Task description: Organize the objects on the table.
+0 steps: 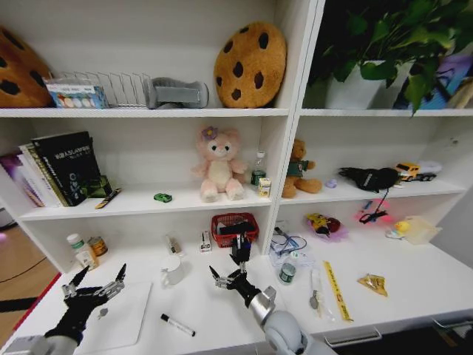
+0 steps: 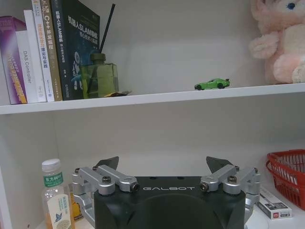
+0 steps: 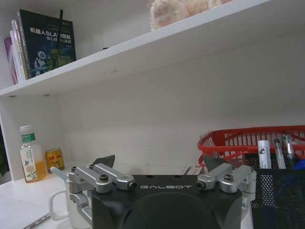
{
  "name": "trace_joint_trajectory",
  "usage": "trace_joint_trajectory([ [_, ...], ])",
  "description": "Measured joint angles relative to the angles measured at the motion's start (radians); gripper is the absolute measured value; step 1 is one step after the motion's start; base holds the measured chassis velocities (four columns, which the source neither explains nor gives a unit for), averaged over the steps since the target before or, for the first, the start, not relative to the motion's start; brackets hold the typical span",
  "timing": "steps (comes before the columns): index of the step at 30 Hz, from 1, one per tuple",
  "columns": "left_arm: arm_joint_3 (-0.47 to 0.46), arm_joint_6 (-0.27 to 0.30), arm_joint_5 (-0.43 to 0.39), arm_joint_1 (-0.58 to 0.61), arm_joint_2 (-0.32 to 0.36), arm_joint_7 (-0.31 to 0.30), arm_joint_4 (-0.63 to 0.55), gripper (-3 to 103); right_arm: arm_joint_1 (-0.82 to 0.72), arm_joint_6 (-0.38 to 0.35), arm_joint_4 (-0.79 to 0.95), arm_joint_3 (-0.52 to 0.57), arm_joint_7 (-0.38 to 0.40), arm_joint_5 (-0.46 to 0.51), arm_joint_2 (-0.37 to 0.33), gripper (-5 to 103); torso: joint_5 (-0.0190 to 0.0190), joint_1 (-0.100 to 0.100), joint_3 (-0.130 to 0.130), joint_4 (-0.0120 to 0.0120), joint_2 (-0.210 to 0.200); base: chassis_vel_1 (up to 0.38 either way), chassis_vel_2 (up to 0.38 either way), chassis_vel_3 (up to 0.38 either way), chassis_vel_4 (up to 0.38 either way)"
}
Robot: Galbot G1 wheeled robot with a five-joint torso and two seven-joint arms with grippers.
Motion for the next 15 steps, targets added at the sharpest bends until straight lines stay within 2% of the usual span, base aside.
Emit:
trace_joint_trajectory([
  [9, 0.000, 0.000, 0.000, 0.000, 0.000, 0.000, 0.000, 100, -0.009, 0.015, 0.000, 0.019, 0.001, 0.000, -0.005, 100, 0.0003, 0.000, 0.000, -0.0003, 0.000, 0.102, -0.102, -0.099, 0.106],
  [12, 0.000, 0.000, 0.000, 0.000, 0.000, 0.000, 0.000, 100, 0.004, 0.016, -0.010, 0.016, 0.001, -0.001, 0.000, 100, 0.0001, -0.001, 0.000, 0.0002, 0.000, 0.091, -0.133, -0.094, 0.117],
  [14, 0.000, 0.000, 0.000, 0.000, 0.000, 0.000, 0.000, 100, 0.028, -0.003, -0.017, 0.010, -0.018, -0.002, -0.001, 100, 0.0002, -0.001, 0.000, -0.0001, 0.001, 0.078, -0.062, -0.052, 0.079],
  [15, 0.000, 0.000, 0.000, 0.000, 0.000, 0.000, 0.000, 100, 0.059, -0.035, -0.021, -0.001, -0.057, 0.003, -0.009, 100, 0.0000, -0.001, 0.000, -0.0003, 0.000, 0.020, -0.024, -0.053, -0.002],
])
